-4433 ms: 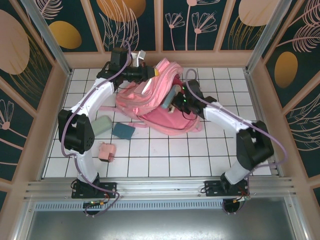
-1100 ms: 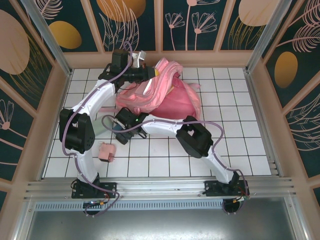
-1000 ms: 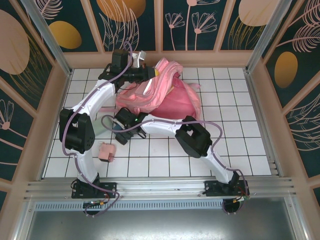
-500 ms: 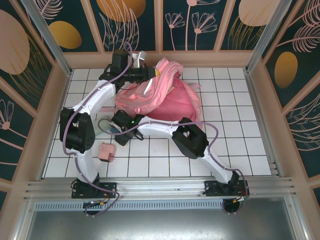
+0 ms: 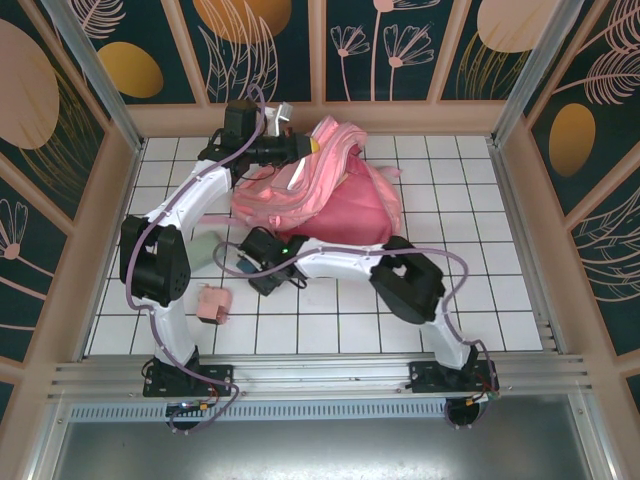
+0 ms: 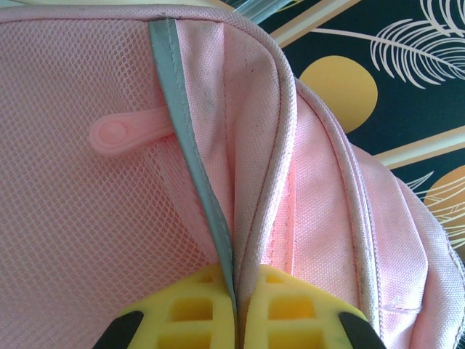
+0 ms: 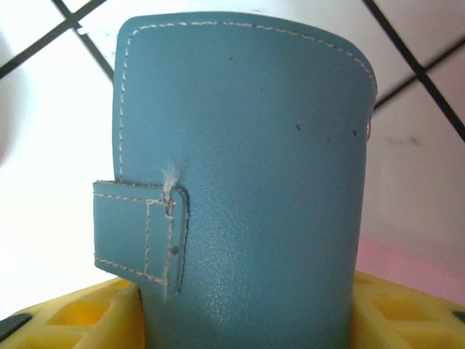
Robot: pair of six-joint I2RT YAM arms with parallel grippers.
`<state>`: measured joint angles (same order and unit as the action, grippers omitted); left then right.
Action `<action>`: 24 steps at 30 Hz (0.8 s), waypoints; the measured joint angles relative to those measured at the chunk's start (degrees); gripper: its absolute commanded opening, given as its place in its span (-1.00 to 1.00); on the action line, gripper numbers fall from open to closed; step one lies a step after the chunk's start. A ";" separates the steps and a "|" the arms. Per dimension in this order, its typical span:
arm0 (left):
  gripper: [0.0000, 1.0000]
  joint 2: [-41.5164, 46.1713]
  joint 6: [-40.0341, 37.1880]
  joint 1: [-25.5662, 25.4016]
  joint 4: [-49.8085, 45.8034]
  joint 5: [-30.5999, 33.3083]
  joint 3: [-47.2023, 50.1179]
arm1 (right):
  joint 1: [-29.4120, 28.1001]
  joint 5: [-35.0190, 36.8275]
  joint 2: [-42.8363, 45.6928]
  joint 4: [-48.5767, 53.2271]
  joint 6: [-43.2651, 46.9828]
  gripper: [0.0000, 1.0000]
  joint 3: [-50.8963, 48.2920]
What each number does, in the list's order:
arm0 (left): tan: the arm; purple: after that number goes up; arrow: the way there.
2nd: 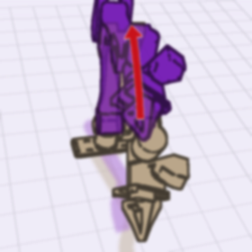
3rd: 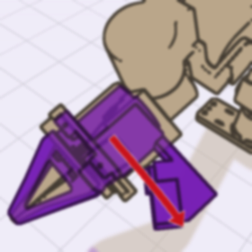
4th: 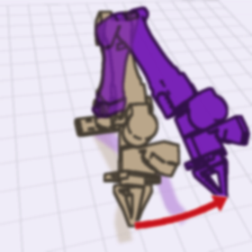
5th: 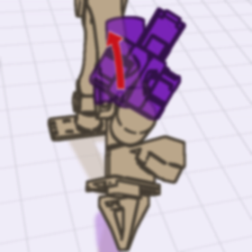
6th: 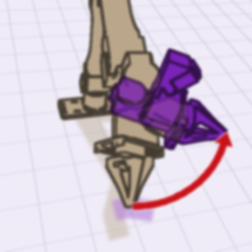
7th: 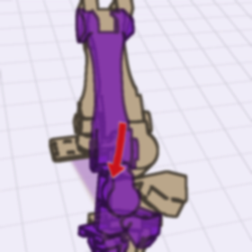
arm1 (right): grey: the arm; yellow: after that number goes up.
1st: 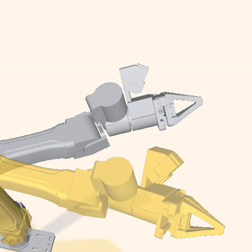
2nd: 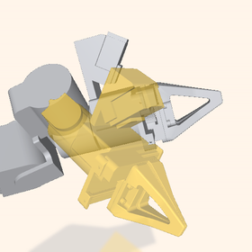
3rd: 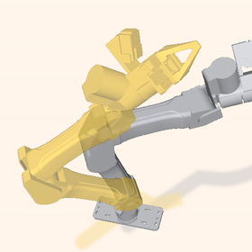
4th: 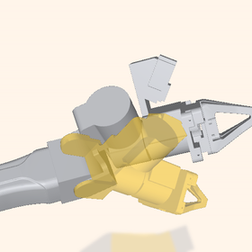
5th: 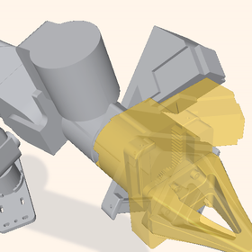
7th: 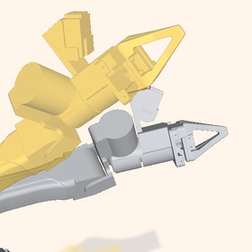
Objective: Pack the student bag
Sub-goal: Pick up the card holder from the middle-left of the table, then place the card holder in the student bag.
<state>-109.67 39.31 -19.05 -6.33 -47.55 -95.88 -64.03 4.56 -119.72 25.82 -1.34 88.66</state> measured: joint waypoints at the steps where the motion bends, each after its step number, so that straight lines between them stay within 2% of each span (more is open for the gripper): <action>1: -1.00 0.00 0.00 0.00 0.04 0.00 0.00 | -0.07 0.28 2.82 -0.37 -0.70 0.15 -2.38; 8: -1.00 0.00 -0.11 0.02 -0.35 -0.02 -0.13 | -0.48 4.17 26.62 -6.56 -6.69 0.13 -21.70; 13: -1.00 0.00 -0.26 0.02 -1.01 0.00 -0.44 | -0.42 10.58 44.22 -10.25 -12.92 0.08 -36.15; 16: -1.00 0.00 0.00 0.04 -0.96 -0.02 -0.44 | 1.57 14.29 52.70 -11.41 -16.37 0.06 -42.36; 20: -1.00 0.00 0.74 0.04 -0.90 -0.02 -0.44 | 9.92 15.32 57.90 -13.66 -18.99 0.04 -46.01; 24: -1.00 0.00 1.33 0.04 -0.94 -0.04 -0.44 | 17.57 14.64 53.99 -16.94 -19.67 0.04 -45.11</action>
<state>-109.67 40.64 -19.00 -7.27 -47.59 -96.31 -46.46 19.20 -65.73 8.88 -21.02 43.55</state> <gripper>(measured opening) 0.059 0.522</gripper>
